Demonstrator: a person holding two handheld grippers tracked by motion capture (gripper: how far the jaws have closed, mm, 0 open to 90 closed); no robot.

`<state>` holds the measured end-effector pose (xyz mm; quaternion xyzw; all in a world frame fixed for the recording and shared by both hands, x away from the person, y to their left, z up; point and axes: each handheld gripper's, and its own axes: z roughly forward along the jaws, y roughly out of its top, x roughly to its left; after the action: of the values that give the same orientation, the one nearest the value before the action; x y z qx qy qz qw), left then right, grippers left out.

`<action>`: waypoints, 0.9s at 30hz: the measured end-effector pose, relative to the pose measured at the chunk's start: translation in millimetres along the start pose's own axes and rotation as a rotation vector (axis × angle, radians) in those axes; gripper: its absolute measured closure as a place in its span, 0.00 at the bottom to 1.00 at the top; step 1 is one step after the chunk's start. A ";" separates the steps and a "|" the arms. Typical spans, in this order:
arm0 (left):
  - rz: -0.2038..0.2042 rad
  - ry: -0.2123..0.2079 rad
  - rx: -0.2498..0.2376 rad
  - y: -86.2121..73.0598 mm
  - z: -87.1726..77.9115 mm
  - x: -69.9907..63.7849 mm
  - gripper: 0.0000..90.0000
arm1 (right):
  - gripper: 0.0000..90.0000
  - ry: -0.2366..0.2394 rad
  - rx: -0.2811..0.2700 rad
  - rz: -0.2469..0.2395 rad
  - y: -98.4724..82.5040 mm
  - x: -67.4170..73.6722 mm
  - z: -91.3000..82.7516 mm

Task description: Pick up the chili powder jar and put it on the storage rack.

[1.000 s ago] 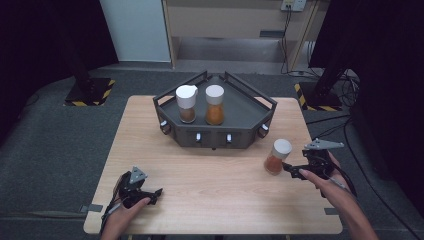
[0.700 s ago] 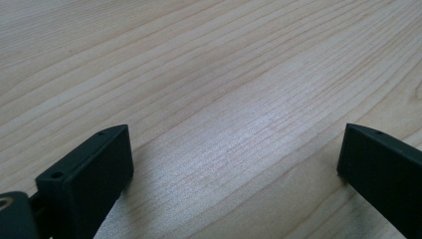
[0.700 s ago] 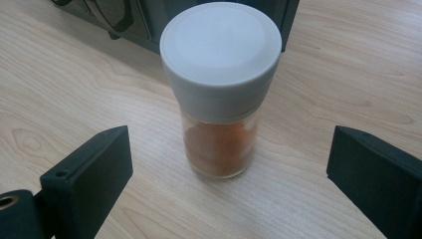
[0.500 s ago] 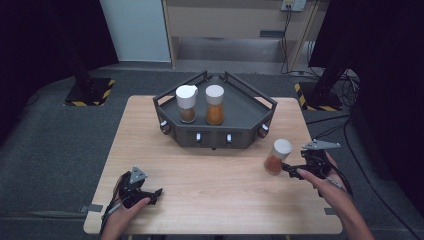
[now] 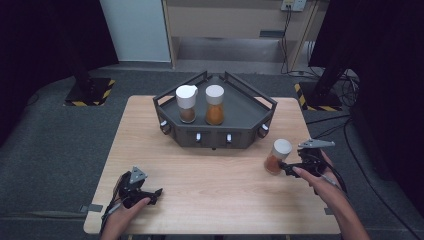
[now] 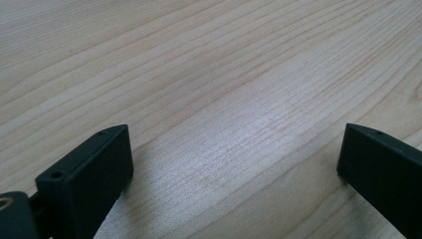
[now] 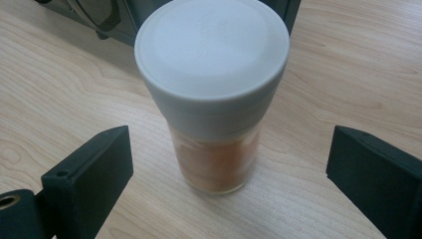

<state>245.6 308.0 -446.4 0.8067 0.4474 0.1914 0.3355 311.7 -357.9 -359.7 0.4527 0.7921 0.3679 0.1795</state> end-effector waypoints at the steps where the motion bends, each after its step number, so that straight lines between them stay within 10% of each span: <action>1: 0.000 0.000 0.000 0.0 0.0 0.0 0.00 | 0.05 -0.001 -0.001 -0.004 0.4 0.2 0.8; 27: 0.000 0.000 0.000 0.0 0.0 0.0 0.00 | 0.21 0.004 -0.009 -0.014 11.6 4.3 17.5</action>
<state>245.6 308.0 -446.4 0.8066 0.4474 0.1913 0.3355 327.0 -343.2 -362.5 0.4457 0.7940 0.3709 0.1826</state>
